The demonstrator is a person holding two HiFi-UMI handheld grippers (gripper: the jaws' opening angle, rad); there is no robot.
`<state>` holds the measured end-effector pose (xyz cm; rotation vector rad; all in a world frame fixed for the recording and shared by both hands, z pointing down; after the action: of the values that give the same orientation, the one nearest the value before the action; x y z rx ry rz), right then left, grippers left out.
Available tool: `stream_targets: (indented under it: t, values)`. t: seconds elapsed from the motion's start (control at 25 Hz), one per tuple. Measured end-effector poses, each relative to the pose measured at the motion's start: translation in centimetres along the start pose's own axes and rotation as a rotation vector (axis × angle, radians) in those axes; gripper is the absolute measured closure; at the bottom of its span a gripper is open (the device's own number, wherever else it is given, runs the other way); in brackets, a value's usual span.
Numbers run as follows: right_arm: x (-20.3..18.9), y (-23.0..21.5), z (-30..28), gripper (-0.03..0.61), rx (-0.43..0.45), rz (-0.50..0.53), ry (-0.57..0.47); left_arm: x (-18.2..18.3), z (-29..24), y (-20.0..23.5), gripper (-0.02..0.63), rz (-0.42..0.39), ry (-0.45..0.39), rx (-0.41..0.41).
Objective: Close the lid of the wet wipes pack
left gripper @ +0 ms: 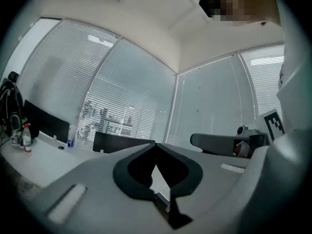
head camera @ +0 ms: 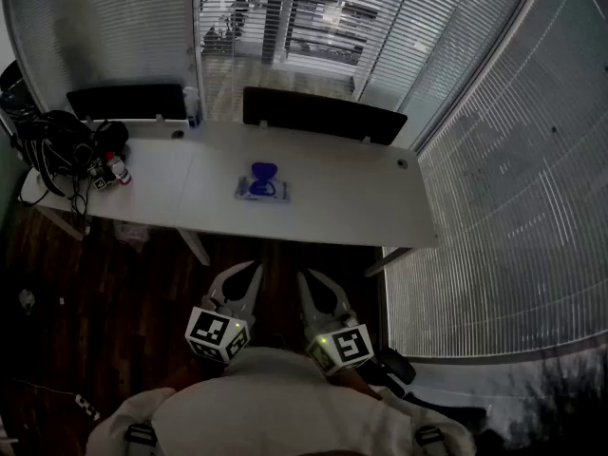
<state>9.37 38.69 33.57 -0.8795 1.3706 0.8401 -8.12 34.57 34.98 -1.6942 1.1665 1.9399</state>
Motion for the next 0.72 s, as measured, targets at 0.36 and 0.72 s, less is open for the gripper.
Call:
stream_targets:
  t: [0.36, 0.72]
  values:
    - [0.1, -0.5, 0.2, 0.578, -0.004, -0.022, -0.005, -0.2, -0.3, -0.3, 0.612, 0.005, 0.002, 0.002]
    - [0.0, -1.6, 0.9, 0.578, 0.001, -0.040, -0.028, -0.7, -1.1, -1.2, 0.612, -0.001, 0.007, 0.001]
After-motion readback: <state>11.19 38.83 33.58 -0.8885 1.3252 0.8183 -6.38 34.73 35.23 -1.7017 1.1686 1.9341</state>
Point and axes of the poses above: the fingertips, and each gripper's own axes: z backward along the fingers, y to its left, x out of its top, the point moved 9 cm from there along z, backward along the fingers, and after that the axes turned 6 degrees about z, right-handed, at the moved point
